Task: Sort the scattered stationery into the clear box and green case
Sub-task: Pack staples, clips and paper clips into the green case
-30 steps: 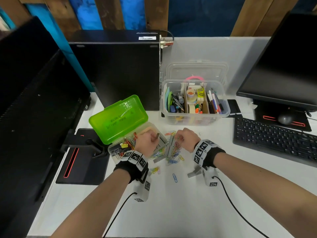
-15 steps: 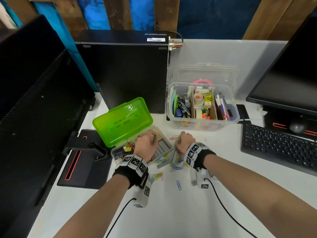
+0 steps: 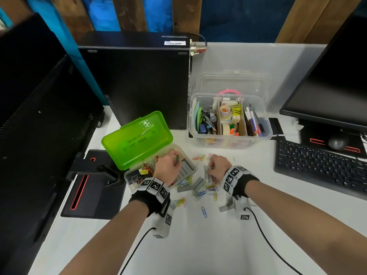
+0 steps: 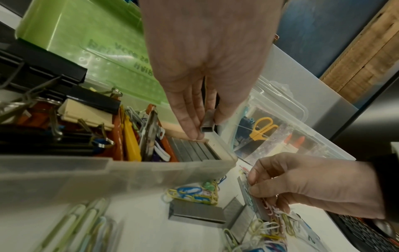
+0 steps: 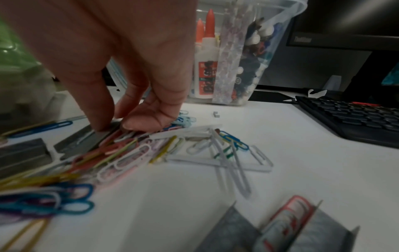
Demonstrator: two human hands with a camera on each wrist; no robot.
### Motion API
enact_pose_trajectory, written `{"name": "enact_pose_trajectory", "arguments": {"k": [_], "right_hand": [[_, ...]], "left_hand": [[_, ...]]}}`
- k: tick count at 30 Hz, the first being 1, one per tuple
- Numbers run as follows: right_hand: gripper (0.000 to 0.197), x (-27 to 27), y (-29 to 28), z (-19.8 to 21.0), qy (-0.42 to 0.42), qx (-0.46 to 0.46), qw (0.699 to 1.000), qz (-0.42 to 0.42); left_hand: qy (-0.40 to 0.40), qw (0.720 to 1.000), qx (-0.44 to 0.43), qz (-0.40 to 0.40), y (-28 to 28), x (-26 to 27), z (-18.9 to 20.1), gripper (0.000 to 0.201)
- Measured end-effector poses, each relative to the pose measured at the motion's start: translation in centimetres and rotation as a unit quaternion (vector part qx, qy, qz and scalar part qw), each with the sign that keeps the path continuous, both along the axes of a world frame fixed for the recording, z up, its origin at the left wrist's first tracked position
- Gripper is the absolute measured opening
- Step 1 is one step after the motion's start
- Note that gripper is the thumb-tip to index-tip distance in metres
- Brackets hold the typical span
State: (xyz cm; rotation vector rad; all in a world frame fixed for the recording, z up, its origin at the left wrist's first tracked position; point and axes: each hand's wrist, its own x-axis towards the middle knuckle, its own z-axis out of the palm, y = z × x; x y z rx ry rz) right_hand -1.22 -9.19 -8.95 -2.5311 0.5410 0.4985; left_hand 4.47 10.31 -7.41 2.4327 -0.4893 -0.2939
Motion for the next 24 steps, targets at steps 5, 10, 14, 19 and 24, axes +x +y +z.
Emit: {"name": "enact_pose_trajectory", "arguments": {"k": [5,10,14,19,24], "right_hand": [[0.024,-0.3,0.3,0.4,0.031,-0.026,0.999,0.019],[0.019,-0.3,0.2,0.6,0.051,-0.01,0.998,0.03],[0.032,-0.4,0.1,1.2,0.087,-0.006,0.995,0.05],[0.045,-1.0,0.3,1.3,0.109,-0.013,0.991,0.075],[0.028,-1.2,0.5,0.9,0.085,-0.028,0.992,0.086]], "left_hand": [[0.001,1.0,0.006,-0.007,-0.1,0.1,-0.2,0.015],[0.0,1.0,-0.002,-0.013,-0.1,0.1,-0.2,0.014],[-0.007,1.0,-0.006,-0.009,-0.1,0.4,-0.4,0.015],[-0.003,1.0,-0.003,-0.009,-0.1,0.4,-0.5,0.016],[0.0,1.0,-0.002,-0.019,-0.6,0.2,-0.7,0.017]]}}
